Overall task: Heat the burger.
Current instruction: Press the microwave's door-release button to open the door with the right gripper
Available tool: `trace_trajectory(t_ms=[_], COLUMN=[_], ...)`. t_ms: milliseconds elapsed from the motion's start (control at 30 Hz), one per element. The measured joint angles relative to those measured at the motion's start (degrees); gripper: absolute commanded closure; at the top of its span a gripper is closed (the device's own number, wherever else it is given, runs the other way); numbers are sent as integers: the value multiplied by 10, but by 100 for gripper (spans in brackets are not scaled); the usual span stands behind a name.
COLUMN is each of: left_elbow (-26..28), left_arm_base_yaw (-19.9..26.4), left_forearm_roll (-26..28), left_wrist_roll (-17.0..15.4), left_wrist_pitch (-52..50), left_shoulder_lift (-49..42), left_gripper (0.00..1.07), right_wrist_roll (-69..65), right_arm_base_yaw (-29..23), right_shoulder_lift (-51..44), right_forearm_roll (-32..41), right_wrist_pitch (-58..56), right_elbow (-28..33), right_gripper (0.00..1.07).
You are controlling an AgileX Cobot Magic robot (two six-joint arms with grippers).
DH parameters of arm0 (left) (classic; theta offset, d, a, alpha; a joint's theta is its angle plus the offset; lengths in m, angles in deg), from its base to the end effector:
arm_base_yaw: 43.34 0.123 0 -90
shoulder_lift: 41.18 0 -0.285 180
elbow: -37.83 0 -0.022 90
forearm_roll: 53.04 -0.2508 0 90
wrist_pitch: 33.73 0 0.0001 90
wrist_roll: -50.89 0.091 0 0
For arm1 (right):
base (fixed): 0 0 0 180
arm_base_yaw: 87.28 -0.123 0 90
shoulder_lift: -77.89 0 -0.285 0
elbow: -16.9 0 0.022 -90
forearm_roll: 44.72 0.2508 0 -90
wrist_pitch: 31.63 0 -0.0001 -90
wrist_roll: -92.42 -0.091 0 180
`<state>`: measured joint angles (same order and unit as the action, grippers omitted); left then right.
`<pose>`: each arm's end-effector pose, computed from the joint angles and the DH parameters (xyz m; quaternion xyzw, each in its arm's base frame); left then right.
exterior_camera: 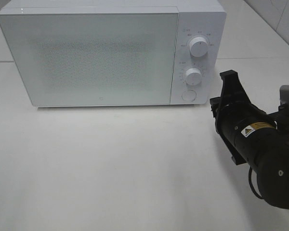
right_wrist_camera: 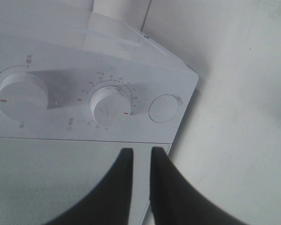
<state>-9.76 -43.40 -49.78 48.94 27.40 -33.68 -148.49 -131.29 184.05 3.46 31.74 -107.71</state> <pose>-0.0080 -0.0045 0.2816 -0.0125 0.8486 -0.0377 0.5275 0.2175 0.1259 0.1442 0.4745 0.6270 0.3790 0.4879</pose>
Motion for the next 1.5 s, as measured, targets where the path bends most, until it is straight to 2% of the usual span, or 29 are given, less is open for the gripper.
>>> trace_trajectory(t_ms=[33,600,1067,1500], left_elbow=[0,0,0,0], left_arm_base_yaw=[0,0,0,0], left_forearm_roll=[0,0,0,0], left_wrist_roll=[0,0,0,0], left_wrist_pitch=[0,0,0,0], left_shoulder_lift=[0,0,0,0], left_gripper=[6,6,6,6], right_wrist_roll=[-35,-106,-155,-190], right_arm_base_yaw=[0,0,5,89], right_shoulder_lift=[0,18,110,162], right_forearm_roll=[0,0,-36,-126], right_wrist_pitch=[0,-10,-27,-76], right_elbow=[0,-5,-76,-158], right_gripper=[107,107,107,107])
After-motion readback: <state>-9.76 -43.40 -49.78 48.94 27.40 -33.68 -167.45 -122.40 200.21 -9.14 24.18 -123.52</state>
